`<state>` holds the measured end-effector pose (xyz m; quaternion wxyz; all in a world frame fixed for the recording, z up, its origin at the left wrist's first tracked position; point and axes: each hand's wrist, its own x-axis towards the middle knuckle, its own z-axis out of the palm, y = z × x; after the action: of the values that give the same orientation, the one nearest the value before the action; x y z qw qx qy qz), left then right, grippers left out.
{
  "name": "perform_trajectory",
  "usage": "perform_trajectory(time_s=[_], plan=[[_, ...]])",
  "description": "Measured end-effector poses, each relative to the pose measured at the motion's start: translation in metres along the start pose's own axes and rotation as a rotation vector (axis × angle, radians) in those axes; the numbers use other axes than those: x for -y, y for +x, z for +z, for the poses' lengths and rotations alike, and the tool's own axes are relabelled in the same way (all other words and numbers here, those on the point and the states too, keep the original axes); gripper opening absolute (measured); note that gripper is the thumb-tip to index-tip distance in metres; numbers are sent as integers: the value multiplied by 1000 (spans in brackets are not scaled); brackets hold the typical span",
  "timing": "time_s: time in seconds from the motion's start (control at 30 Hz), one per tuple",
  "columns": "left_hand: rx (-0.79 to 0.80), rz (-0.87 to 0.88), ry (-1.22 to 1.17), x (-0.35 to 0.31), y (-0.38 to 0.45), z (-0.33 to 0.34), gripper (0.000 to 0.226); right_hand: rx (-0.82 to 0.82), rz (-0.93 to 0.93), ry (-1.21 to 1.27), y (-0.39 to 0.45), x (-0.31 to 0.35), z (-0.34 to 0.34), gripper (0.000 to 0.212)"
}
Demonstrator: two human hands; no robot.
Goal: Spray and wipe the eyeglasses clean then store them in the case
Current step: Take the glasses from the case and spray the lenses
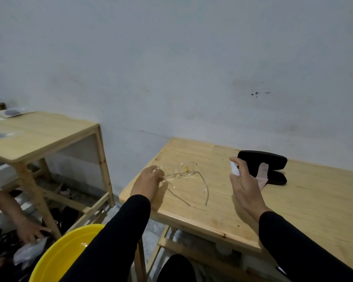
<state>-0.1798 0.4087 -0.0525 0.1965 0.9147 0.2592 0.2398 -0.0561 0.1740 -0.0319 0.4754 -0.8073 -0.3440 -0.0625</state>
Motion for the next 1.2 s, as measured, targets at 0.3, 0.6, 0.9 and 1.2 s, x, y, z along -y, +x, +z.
perform_trajectory(time_s=[0.3, 0.6, 0.9, 1.2], plan=[[-182, -202, -397, -39, 32, 4, 27, -11, 214, 181, -10, -1, -2, 36], [-164, -54, -536, -91, 46, 26, 17, 33, 89, -243, 2, 9, -8, 37], [-177, 31, -544, -111, 47, 27, 14, -42, 84, -487, 29, -7, -9, 29], [-176, 58, -545, -117, 48, 29, 15, -25, 68, -466, 33, -10, -5, 34]])
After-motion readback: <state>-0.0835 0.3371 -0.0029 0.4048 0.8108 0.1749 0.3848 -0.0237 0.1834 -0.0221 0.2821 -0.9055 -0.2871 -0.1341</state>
